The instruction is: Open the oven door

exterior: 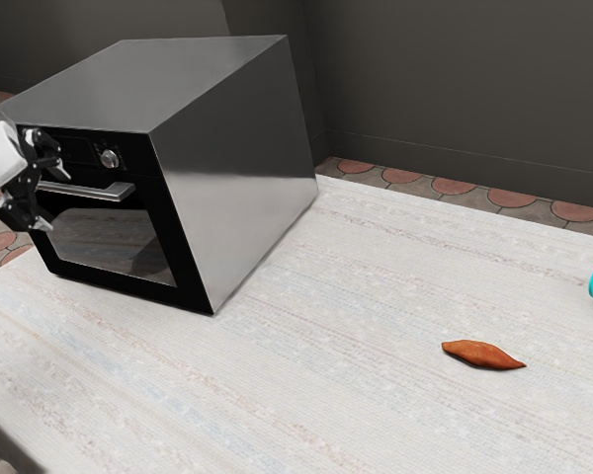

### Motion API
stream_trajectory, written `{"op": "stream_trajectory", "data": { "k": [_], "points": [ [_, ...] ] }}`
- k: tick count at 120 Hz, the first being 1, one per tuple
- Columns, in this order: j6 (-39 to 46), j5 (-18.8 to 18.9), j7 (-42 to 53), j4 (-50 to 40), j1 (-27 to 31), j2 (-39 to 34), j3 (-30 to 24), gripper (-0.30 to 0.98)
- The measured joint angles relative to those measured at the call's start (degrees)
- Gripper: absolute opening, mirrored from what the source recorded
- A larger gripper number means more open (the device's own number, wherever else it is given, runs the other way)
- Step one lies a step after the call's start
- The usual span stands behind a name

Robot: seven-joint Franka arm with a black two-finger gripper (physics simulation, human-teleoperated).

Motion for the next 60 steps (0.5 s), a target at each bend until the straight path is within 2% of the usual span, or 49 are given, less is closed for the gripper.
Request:
{"op": "stream_trajectory", "data": {
  "k": [60],
  "points": [
    [-1.04,-0.46,-0.32,-1.04,0.04,-0.09,0.09,0.67]
  ]
}}
